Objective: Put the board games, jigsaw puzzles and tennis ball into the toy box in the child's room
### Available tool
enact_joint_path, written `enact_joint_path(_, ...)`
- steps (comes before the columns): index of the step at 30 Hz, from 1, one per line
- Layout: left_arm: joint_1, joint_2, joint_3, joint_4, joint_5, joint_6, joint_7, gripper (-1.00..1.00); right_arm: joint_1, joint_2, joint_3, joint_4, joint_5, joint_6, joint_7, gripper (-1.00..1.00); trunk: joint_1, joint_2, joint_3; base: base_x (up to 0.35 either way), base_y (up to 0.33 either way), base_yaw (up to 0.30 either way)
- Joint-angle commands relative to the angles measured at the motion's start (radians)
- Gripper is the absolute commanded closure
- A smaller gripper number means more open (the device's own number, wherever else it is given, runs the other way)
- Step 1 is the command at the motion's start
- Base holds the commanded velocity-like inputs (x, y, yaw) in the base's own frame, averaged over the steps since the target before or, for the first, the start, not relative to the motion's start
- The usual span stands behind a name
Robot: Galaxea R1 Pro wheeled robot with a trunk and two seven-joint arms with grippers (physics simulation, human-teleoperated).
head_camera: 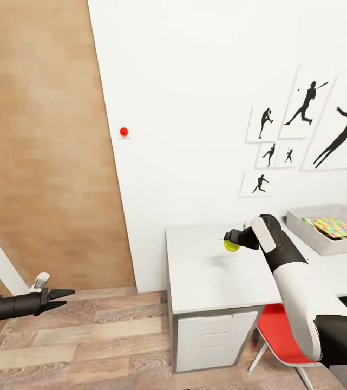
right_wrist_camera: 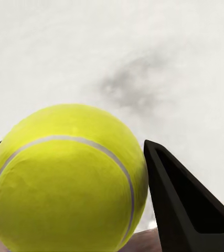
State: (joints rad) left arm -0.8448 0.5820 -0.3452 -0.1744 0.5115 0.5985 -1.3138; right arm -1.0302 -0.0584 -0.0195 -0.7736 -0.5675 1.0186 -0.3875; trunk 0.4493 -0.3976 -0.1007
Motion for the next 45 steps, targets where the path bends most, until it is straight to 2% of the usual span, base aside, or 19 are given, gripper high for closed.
enact_joint_path(1,-0.001,0.001,-0.006,0.000,0.007,0.010,-0.004,-1.00,-0.001,0.000,0.000,-0.001,-0.012,0.001,-0.013,1.00,0.001,-0.002,-0.003,0.000,0.000,-0.257)
enact_joint_path(18,0.000,0.001,-0.008,-0.002,0.006,0.004,-0.004,-1.00,-0.005,0.004,-0.003,-0.022,-0.012,-0.003,-0.011,1.00,0.001,-0.002,-0.016,-0.057,0.000,-0.256)
enact_joint_path(26,0.000,0.001,-0.008,-0.001,0.006,-0.012,-0.004,-1.00,-0.006,0.003,-0.004,-0.215,-0.012,0.012,-0.015,1.00,0.001,-0.002,-0.025,0.000,-0.010,-0.208)
enact_joint_path(32,0.000,0.001,-0.008,-0.002,0.006,-0.012,-0.004,-1.00,-0.005,0.002,-0.005,-0.313,-0.012,0.015,-0.016,1.00,0.001,-0.002,-0.033,0.000,-0.132,-0.183)
enact_joint_path(38,0.000,0.001,-0.008,-0.002,0.005,-0.014,-0.002,-1.00,-0.005,0.001,-0.011,-0.378,-0.010,0.014,-0.018,1.00,0.001,-0.002,-0.038,0.000,-0.269,-0.096)
enact_joint_path(45,0.000,0.001,-0.008,-0.002,0.005,-0.014,-0.001,-1.00,-0.002,-0.001,-0.036,-0.389,-0.010,0.012,-0.025,1.00,0.001,-0.002,-0.039,0.000,-0.292,-0.006)
